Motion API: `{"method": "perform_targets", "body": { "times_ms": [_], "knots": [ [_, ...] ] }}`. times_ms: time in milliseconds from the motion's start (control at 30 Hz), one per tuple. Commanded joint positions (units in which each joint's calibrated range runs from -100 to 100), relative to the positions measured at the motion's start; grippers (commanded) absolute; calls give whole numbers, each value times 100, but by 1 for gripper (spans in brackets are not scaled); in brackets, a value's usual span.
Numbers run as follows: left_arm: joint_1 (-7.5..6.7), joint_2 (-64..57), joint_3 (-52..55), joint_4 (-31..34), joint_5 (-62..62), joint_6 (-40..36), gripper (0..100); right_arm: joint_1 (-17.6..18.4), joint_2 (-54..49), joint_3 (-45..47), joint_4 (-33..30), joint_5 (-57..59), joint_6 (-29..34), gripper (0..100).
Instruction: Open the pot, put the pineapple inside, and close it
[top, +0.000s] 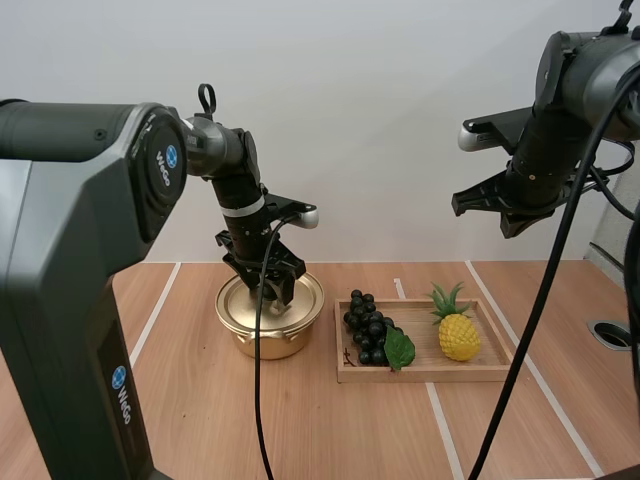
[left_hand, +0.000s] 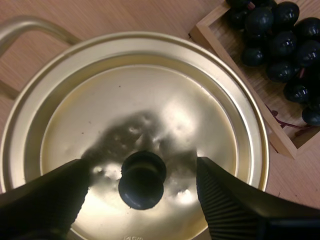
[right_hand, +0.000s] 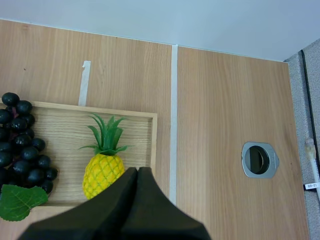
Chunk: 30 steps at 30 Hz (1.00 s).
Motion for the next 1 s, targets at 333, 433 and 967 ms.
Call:
{"method": "perform_targets", "body": {
  "times_ms": [333,433,967],
  "knots": [
    [-22,69,20,-98,-19,22,1,-22,-33,-12,18,15,-29,0],
    [-22,69,20,-98,-19,31,0,-22,-33,-12,16,-35,-28,0],
    [-22,-1149,6,-147,-814,57,0,-22,-33,-12,393,-632,-18,0]
  ]
}}
